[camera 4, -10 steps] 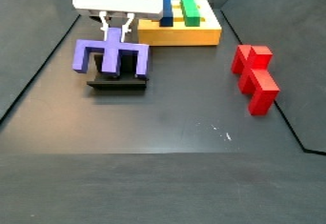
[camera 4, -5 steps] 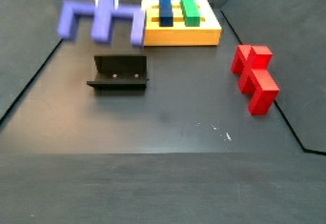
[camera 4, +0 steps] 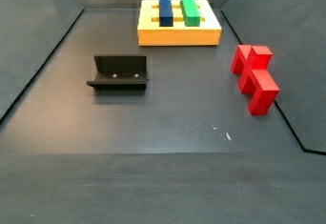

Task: Pick up the purple object. Move up. Place the purple object on the fixture. Regrasp the purple object. Move to above the board. Insert the purple object.
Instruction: Move to above the board.

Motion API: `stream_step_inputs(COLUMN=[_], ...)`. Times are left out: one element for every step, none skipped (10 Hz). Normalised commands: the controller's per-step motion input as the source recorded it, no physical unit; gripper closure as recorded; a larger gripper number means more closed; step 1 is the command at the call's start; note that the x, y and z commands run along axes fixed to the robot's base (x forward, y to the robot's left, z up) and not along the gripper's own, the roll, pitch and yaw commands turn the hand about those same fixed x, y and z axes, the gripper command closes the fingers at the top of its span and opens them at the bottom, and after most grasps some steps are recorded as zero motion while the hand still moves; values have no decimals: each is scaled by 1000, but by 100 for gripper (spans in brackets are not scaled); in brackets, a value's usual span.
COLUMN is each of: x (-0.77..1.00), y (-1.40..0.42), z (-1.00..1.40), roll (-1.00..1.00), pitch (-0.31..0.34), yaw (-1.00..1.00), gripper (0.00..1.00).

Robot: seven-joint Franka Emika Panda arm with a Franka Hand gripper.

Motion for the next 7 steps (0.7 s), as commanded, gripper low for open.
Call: stream_step_inputs(x=[-1103, -1124, -1205, -1230, -1215, -624, -399], y=[-1400, -1400, -1400, -1400, -1400, -665, -405], z=[322, 326, 344, 313, 319, 152, 83], roll=[-1000, -1000, -1000, -1000, -1000, -1000, -1000], pitch=[203, 191, 167, 163, 161, 141, 135], yaw=[37, 39, 55, 71, 75, 96, 101], gripper=[100, 100, 100, 100, 100, 100, 100])
